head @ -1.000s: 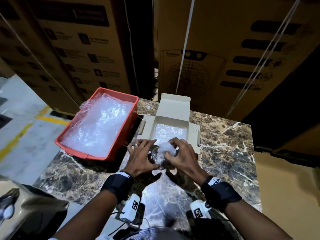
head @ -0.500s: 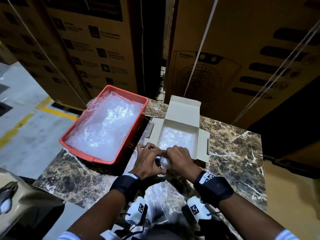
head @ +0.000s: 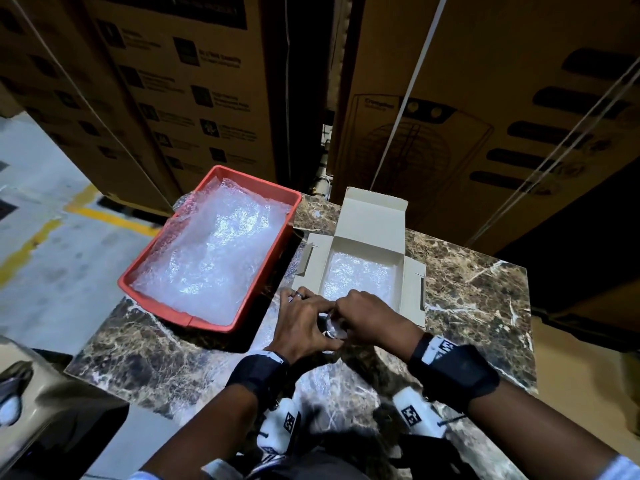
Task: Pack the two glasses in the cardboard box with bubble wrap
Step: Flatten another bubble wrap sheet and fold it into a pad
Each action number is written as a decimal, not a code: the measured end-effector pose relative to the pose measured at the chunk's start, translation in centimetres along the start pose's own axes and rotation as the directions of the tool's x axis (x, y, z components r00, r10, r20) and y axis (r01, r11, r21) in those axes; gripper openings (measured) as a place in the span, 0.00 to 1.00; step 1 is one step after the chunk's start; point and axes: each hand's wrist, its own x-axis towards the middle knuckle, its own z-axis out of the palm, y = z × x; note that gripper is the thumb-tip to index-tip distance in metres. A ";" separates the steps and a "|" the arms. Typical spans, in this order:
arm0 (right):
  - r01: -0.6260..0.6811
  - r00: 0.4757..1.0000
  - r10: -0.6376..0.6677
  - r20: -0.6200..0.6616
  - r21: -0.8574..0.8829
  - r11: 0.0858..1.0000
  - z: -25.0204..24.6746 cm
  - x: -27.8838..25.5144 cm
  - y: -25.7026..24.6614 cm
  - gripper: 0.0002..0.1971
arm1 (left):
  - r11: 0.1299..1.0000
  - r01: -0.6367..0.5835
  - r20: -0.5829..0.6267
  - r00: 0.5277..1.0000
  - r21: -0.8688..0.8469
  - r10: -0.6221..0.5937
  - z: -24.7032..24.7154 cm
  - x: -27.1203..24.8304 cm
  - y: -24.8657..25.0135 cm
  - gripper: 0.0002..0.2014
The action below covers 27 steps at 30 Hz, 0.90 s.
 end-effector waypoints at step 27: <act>-0.084 0.900 -0.047 0.434 0.278 0.957 -0.5 0.4 2.1 0.23 | 1.000 0.012 0.017 1.000 0.002 -0.012 -0.4 0.1 0.5 0.31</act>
